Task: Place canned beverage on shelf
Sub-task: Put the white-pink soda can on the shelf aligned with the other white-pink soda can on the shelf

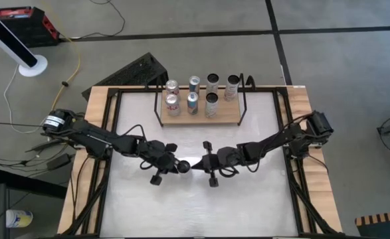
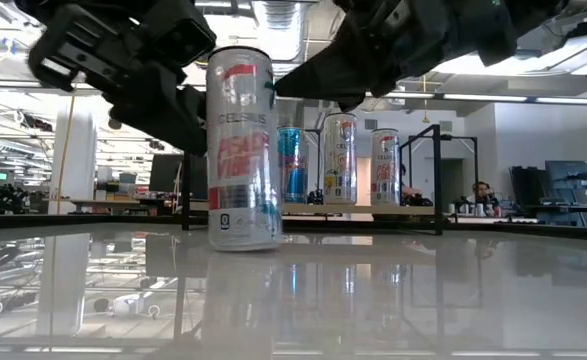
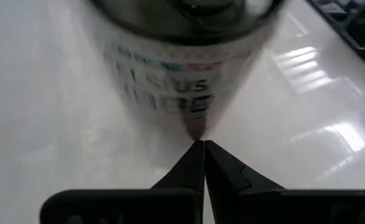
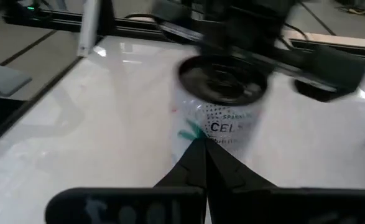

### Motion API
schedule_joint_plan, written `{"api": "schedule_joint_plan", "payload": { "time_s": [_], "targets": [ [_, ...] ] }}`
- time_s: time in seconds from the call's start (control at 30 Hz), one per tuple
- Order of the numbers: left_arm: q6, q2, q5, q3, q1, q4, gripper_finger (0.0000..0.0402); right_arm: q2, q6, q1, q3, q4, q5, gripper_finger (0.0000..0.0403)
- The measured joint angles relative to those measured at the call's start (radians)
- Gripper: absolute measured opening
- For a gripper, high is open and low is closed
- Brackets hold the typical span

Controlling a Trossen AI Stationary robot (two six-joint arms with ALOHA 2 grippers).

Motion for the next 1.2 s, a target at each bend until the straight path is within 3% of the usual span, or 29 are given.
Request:
{"api": "schedule_joint_plan", "payload": {
  "time_s": [0.2,0.8,0.97,1.2],
  "targets": [
    [0.007,0.0,-0.057,0.0,0.01,0.015,0.0,0.0,0.0,0.034,0.0,-0.02,-0.007,0.0018],
    [-0.008,-0.062,-0.049,0.001,0.002,-0.082,0.0,-0.063,0.064,0.072,0.0,-0.121,-0.001,0.0025],
    [-0.015,-0.058,-0.048,0.001,-0.024,-0.082,0.0,-0.085,0.089,0.096,0.0,-0.104,0.002,0.0022],
    [-0.013,-0.047,-0.075,0.0,-0.039,-0.039,0.0,-0.008,0.081,0.1,0.0,-0.014,0.0,0.002]
  ]
}}
